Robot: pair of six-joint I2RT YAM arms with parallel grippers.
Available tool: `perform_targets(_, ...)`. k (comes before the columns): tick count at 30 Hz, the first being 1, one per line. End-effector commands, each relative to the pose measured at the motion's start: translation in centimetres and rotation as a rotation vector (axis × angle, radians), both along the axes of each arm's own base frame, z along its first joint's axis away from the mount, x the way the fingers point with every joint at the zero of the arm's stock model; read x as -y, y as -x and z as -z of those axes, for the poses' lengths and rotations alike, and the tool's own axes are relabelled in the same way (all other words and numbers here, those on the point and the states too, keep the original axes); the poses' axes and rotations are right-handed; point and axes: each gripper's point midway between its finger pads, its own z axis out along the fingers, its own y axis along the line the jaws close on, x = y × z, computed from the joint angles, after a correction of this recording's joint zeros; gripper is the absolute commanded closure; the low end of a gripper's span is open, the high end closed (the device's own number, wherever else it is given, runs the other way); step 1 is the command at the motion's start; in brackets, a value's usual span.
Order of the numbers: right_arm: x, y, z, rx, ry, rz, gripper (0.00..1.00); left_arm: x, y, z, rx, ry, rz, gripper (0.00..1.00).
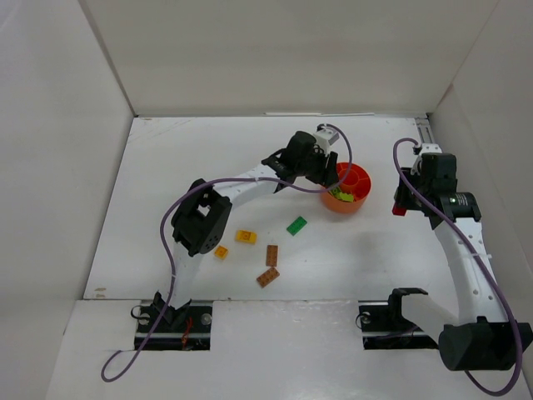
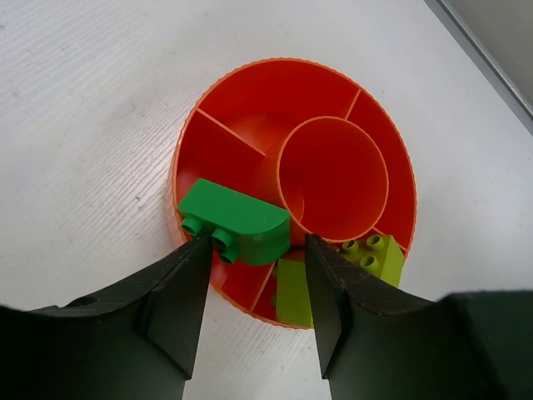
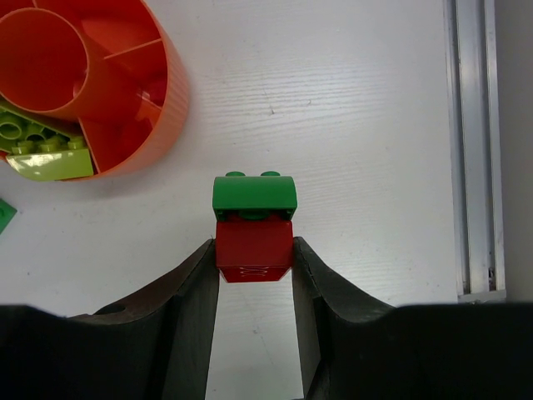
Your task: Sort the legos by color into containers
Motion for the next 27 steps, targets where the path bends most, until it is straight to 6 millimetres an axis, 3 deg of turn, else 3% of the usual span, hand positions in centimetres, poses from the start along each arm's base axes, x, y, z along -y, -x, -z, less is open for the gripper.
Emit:
perform_targets(1,-0.1,-0.6,-2.3,0.082,-0.005,-0.011,0.94,0.3,0.1,-5.5,0.091,0.086,0.021,0.55)
perform_targets(5,-0.5,-0.6,-2.3,0.09,-0.013,-0.034,0.94,0.0,0.4,-6.8,0.106,0.1,0.021,0.55)
perform_targets(6,-0.7,-0.8,-2.4,0.099,-0.02,-0.042,0.94,-0.2,0.5,-6.4,0.099,0.093,0.021,0.51)
perform_targets(11,-1.3,-0.7,-2.8,0.12,-0.033,-0.086,0.94,-0.9,0.8,-9.4,0.162,0.117,0.012,0.43)
perform_targets(16,-2.0,-0.9,-3.3,0.147,-0.042,-0.134,0.94,-1.6,1.4,-11.2,0.191,0.134,0.015,0.43)
perform_targets(19,-3.8,-1.2,-4.3,0.205,-0.073,-0.254,0.95,-2.0,2.7,-11.4,0.192,0.144,0.055,0.42)
perform_targets(20,-5.7,-1.2,-4.8,0.226,-0.13,-0.354,0.95,-2.2,3.9,-12.6,0.206,0.164,0.103,0.42)
perform_targets(21,-6.9,-0.9,-4.8,0.242,-0.16,-0.423,0.97,-2.5,4.9,-11.9,0.19,0.167,0.134,0.42)
perform_targets(22,-8.1,-0.9,-5.8,0.299,-0.17,-0.515,0.97,-2.6,5.8,-12.5,0.213,0.186,0.172,0.42)
perform_targets(23,-9.4,-0.7,-6.1,0.32,-0.202,-0.593,0.98,-3.0,7.8,-14.4,0.236,0.231,0.249,0.42)
perform_targets(24,-12.7,0.9,-7.4,0.366,-0.296,-0.779,0.98,-3.6,9.3,-13.1,0.223,0.224,0.296,0.31)
perform_targets(26,-15.7,2.5,-9.0,0.441,-0.347,-0.987,0.98,-4.3,11.4,-14.3,0.26,0.278,0.359,0.24)
perform_targets(27,-17.1,3.8,-9.6,0.458,-0.388,-1.087,0.98,-5.1,12.9,-16.1,0.297,0.315,0.391,0.24)
